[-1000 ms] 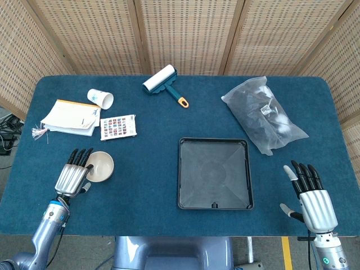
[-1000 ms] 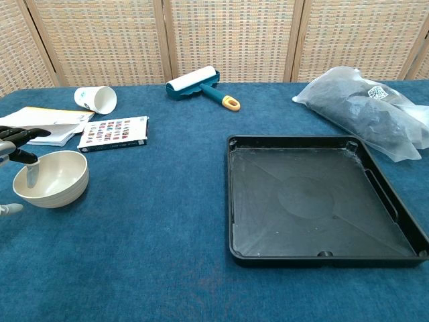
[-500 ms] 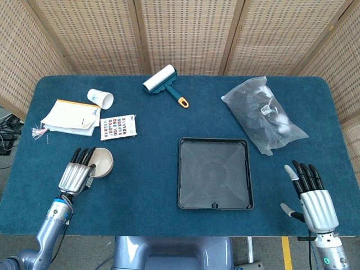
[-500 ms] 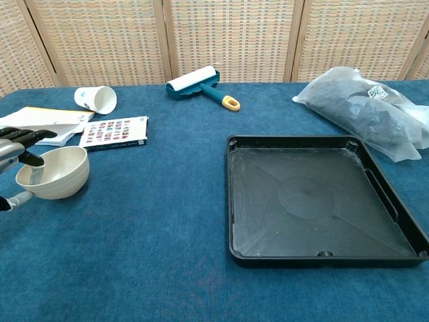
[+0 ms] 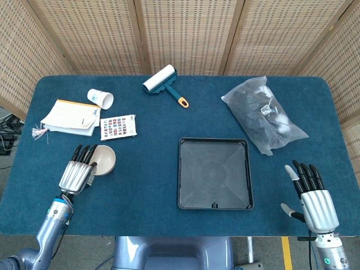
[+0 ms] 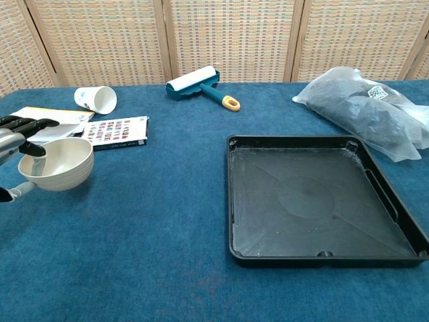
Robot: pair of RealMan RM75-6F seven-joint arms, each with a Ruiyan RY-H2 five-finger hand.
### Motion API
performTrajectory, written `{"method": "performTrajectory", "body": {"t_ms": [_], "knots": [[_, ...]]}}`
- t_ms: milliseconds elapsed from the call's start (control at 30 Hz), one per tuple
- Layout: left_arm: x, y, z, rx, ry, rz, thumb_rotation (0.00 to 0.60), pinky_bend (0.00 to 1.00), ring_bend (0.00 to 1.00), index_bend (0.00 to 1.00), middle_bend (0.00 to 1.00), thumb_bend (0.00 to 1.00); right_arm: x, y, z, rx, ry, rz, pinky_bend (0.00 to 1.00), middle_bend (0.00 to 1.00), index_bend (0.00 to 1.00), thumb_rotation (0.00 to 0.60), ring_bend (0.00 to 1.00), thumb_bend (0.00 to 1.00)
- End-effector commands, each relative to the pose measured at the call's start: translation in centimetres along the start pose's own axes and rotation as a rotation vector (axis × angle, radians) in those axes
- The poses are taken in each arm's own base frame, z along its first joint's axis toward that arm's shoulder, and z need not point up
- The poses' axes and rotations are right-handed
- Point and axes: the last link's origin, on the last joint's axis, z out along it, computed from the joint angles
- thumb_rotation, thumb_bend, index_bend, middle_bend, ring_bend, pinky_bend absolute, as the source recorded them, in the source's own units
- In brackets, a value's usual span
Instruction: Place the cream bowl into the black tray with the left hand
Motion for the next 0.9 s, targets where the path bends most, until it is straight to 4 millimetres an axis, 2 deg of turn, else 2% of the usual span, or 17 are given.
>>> {"method": "performTrajectory", "body": {"t_ms": [33,200,400,600,767,900], "knots": [[1.4,0.4,0.6,-0.022,0.041,0.016,0.600,0.00,0.00,0.64,0.00,0.46,0.0,0.0,0.0,-0.001,-0.001,0.000,0.00,0.00,0.01,0.600,0.00,0.16],[3.9,1.8,2.0,-0.074,0.110,0.040,0.600,0.00,0.00,0.64,0.00,0.46,-0.1,0.4,0.1,-0.013,-0.007,0.002,0.00,0.00,0.02,0.600,0.00,0.16],[7.6,5.2,4.7,-0.176,0.192,0.079,0.600,0.00,0.00,0.64,0.00,0.46,-0.4,1.0,0.4,-0.036,-0.014,-0.002,0.00,0.00,0.02,0.600,0.00,0.16],[11.0,10.4,7.7,-0.331,0.272,0.160,0.600,0.00,0.00,0.64,0.00,0.46,-0.4,1.7,0.6,-0.062,-0.013,-0.008,0.00,0.00,0.02,0.600,0.00,0.16],[12.6,15.3,9.5,-0.462,0.305,0.231,0.600,0.00,0.00,0.64,0.00,0.47,-0.6,2.5,0.7,-0.092,-0.020,-0.011,0.00,0.00,0.02,0.600,0.00,0.16],[13.4,18.9,10.0,-0.550,0.310,0.232,0.600,0.00,0.00,0.64,0.00,0.46,-0.6,3.0,0.8,-0.111,-0.021,-0.010,0.00,0.00,0.02,0.600,0.00,0.16]]}}
